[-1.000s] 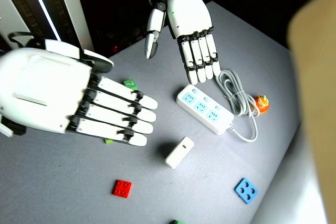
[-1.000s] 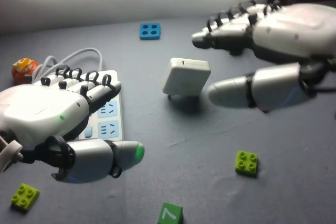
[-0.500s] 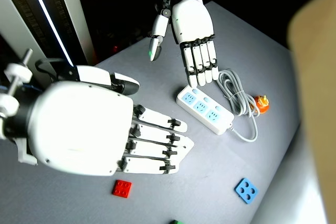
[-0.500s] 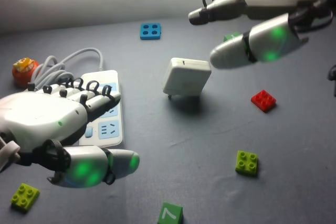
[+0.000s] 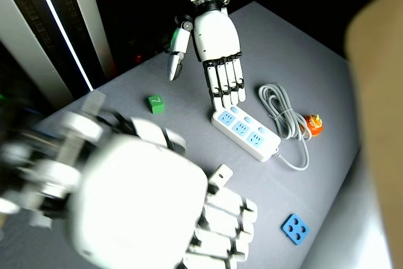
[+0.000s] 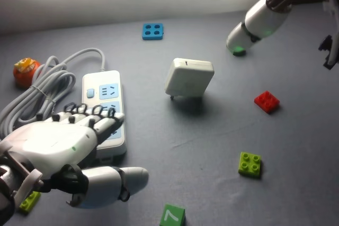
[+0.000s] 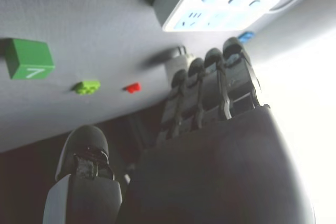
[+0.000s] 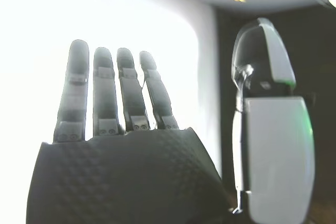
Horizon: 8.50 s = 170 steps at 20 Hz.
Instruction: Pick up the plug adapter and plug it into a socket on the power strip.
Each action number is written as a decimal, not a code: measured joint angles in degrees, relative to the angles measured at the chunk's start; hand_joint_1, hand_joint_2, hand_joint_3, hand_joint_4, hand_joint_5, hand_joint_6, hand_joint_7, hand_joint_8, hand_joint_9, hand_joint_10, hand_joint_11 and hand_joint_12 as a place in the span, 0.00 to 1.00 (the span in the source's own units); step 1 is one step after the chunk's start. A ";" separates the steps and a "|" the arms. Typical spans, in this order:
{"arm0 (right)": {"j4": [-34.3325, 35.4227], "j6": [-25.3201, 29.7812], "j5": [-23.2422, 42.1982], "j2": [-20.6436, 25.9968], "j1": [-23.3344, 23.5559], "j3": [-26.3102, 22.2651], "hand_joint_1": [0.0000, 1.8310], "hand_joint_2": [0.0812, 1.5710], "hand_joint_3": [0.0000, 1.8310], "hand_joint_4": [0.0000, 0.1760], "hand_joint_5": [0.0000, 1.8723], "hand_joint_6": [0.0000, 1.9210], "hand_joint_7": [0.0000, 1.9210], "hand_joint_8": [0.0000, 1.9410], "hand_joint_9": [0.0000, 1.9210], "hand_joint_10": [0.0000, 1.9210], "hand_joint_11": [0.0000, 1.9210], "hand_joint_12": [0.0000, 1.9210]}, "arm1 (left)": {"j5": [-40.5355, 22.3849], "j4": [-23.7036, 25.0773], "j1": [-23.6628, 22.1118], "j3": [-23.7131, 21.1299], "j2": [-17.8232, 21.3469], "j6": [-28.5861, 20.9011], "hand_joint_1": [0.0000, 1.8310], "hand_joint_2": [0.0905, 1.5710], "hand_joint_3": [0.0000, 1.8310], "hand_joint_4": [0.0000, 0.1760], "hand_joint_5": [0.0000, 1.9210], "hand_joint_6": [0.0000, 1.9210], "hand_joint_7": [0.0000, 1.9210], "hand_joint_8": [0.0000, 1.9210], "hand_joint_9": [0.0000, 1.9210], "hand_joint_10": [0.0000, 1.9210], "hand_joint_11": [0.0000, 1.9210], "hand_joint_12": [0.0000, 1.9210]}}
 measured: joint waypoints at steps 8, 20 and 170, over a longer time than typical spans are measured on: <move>0.63 5.01 0.76 -6.34 -4.59 5.53 0.61 0.59 0.00 0.00 0.04 0.01 0.02 0.00 0.02 0.00 0.00 0.19 | -2.73 -0.07 1.95 0.00 -2.73 0.11 0.00 0.73 0.00 0.00 0.02 0.01 0.03 0.00 0.02 0.00 0.00 0.00; 5.42 6.08 3.45 -11.78 -5.68 9.16 0.65 0.58 0.00 0.00 0.04 0.00 0.02 0.00 0.02 0.00 0.00 0.21 | -4.63 -0.33 2.91 0.59 -6.40 -0.17 0.00 0.74 0.00 0.00 0.00 0.00 0.03 0.00 0.03 0.00 0.01 0.00; -34.03 20.92 -2.60 -46.21 -7.21 29.14 0.69 0.65 0.00 0.00 0.55 0.42 0.63 0.37 0.71 0.00 0.49 0.44 | -7.74 -0.46 5.53 2.93 -9.01 -3.02 0.00 0.75 0.00 0.00 0.04 0.00 0.05 0.00 0.04 0.00 0.00 0.10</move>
